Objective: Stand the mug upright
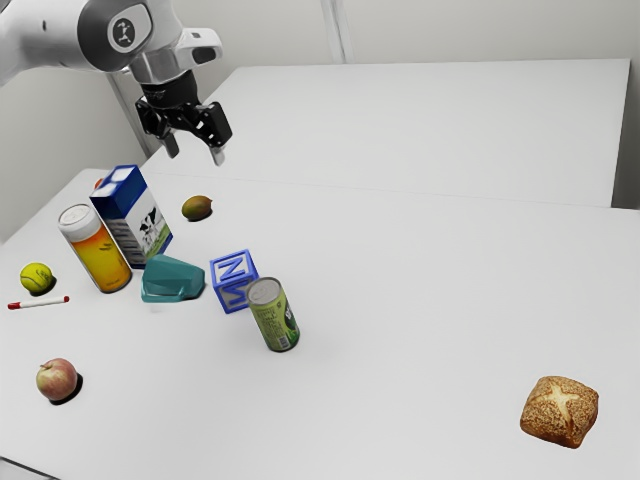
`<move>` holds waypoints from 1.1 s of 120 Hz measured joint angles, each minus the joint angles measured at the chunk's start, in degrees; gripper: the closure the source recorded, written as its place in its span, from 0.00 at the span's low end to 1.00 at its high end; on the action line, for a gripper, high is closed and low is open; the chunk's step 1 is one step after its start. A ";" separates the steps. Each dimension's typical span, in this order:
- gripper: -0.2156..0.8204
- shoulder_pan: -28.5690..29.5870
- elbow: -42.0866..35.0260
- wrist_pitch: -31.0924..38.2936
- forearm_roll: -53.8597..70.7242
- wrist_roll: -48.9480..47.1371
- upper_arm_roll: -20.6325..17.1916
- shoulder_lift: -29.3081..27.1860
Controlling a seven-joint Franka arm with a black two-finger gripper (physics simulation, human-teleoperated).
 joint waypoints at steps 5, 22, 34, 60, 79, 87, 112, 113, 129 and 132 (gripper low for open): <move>0.21 0.00 0.00 0.01 -0.37 -0.06 0.03 0.00; 0.21 0.16 -0.07 0.03 -0.98 -0.26 0.07 -0.04; 0.21 0.55 -0.40 -0.05 -1.17 -0.36 -0.12 -0.47; 0.21 1.57 -3.67 -2.29 -5.25 -0.26 -0.25 -2.82; 0.21 4.25 -6.59 -2.64 -9.39 -0.28 -0.08 -3.76; 0.21 6.10 -7.73 -2.74 -10.42 -0.28 -0.04 -3.76; 0.21 10.73 -12.64 -0.03 -12.91 3.12 -0.07 -3.93; 0.21 10.90 -12.84 0.17 -12.95 3.36 -0.07 -3.92; 0.21 13.91 -16.13 4.60 -14.36 8.12 -0.03 -3.67; 0.21 14.57 -16.41 5.46 -14.66 9.10 -0.02 -3.44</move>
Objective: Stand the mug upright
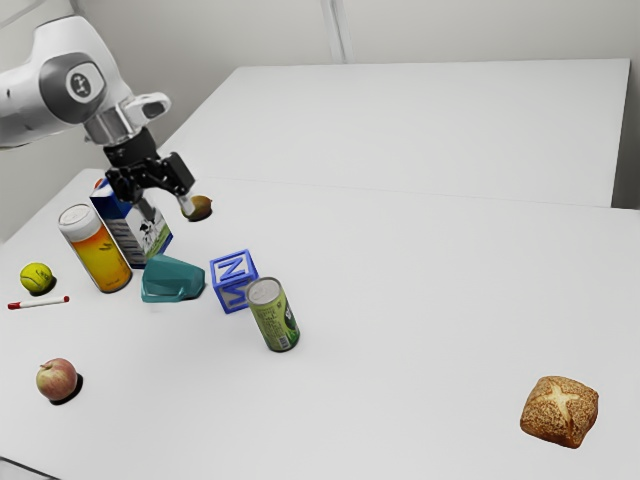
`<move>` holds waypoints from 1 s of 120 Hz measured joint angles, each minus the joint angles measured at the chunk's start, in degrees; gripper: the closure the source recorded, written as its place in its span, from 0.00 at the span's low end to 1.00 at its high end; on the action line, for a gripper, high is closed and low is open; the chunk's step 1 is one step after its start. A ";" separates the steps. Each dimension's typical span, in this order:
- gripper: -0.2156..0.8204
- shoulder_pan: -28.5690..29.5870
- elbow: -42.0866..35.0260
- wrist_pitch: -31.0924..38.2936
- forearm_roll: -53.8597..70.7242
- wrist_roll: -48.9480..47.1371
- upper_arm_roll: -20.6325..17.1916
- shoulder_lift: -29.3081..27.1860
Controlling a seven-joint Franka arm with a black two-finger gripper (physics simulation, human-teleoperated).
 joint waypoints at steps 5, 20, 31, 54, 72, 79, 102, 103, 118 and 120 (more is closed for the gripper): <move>0.21 1.14 -0.39 1.21 -0.47 1.62 0.00 0.34; 0.21 4.65 -1.08 3.77 -1.45 6.26 0.00 2.15; 0.21 7.23 -1.98 5.34 -2.03 9.67 -0.01 2.99; 0.21 12.29 -3.90 8.45 -2.62 16.82 0.06 4.83; 0.21 14.41 -4.58 11.03 -1.42 21.51 0.10 6.56; 0.21 14.28 -4.53 12.16 -0.61 23.03 0.10 7.56; 0.21 14.25 -3.87 16.28 1.19 27.44 0.09 11.12; 0.21 14.26 -3.87 16.44 1.22 27.61 0.09 11.19; 0.21 14.23 -3.87 19.18 1.32 29.85 0.09 12.13; 0.21 14.22 -3.86 19.65 1.28 30.09 0.09 12.21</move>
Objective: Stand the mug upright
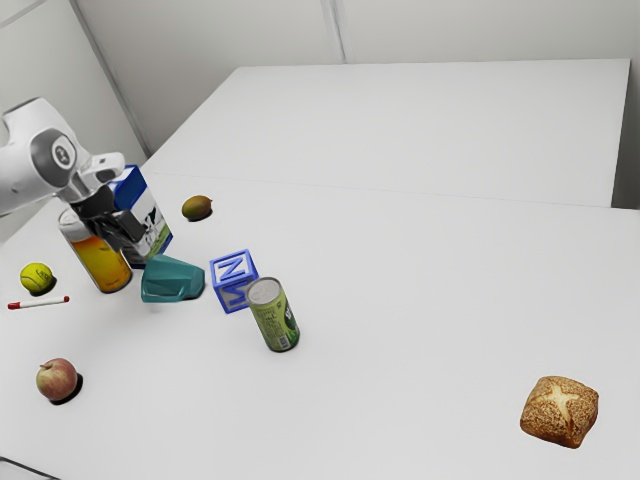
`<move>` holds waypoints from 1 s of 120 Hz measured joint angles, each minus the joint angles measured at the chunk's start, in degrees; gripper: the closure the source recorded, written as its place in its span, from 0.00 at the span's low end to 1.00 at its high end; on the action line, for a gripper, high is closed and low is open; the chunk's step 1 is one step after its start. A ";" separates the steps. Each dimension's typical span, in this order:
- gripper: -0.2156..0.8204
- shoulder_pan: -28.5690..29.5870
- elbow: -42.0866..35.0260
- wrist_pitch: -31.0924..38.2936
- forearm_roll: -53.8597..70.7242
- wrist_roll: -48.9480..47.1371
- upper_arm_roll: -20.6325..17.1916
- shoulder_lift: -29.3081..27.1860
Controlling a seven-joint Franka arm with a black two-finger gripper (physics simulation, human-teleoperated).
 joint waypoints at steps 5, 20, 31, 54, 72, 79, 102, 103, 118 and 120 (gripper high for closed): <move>0.21 -0.03 0.04 1.12 -0.10 0.47 0.00 0.30; 0.21 -0.14 0.06 3.65 -0.52 0.97 -0.04 1.00; 0.21 -0.55 -0.40 4.75 -1.40 -0.40 -0.41 1.06; 0.21 -0.36 -1.77 5.92 -2.13 -5.04 -0.54 1.59; 0.21 -0.29 -2.16 6.31 -2.50 -7.98 -0.61 2.17; 0.21 -0.38 -2.06 6.63 -2.58 -8.84 -0.61 2.75; 0.21 0.24 -1.92 7.42 -3.12 -10.05 -0.68 4.29; 0.21 0.28 -1.93 7.45 -3.16 -10.00 -0.68 4.34; 0.21 0.44 -1.88 8.07 -3.93 -9.03 -0.76 4.88; 0.21 0.46 -1.88 8.15 -4.01 -8.90 -0.80 4.92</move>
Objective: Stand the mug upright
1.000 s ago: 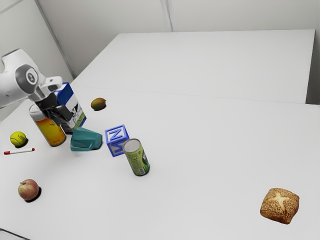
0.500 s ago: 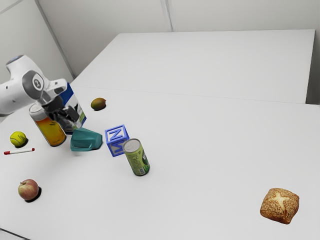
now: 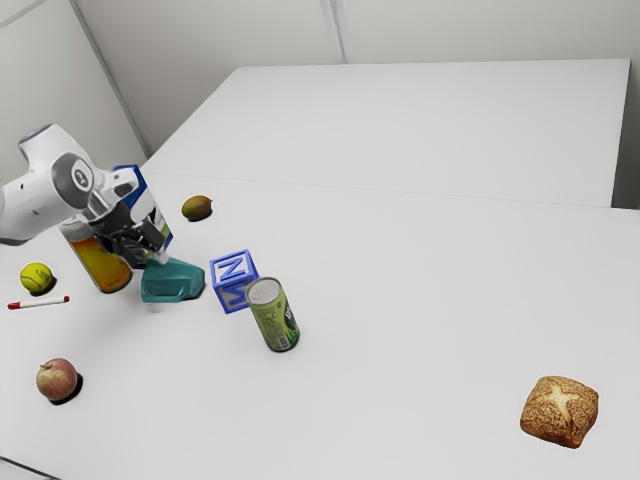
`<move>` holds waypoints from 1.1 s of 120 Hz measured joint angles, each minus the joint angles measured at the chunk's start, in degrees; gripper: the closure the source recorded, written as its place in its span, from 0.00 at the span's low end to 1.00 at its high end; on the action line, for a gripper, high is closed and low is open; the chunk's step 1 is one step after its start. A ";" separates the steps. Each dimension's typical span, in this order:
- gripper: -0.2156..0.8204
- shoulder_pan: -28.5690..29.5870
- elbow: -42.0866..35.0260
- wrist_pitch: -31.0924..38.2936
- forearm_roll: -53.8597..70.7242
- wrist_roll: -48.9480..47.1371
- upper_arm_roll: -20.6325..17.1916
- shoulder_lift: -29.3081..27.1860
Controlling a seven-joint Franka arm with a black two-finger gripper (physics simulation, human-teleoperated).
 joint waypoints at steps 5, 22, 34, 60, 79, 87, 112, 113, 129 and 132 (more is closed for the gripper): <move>0.21 0.01 0.01 0.20 -0.20 0.43 -0.09 0.06; 0.21 0.02 -0.07 0.96 -1.75 2.62 -0.24 0.51; 0.21 0.02 -0.07 1.47 -3.14 4.22 -0.25 1.25; 0.21 0.05 -0.16 2.02 -6.27 7.33 -0.25 2.33; 0.21 0.24 -0.37 2.07 -8.10 8.97 -0.25 3.03; 0.21 0.47 -0.41 1.94 -8.69 9.54 -0.25 3.27; 0.36 1.67 -0.42 1.57 -9.93 10.99 -1.15 3.25; 0.36 1.85 -0.42 1.56 -9.96 11.04 -1.33 3.24; 0.47 8.66 -0.31 1.30 -10.14 11.95 -8.30 3.08; 0.48 9.58 -0.29 1.18 -10.16 12.13 -9.29 2.96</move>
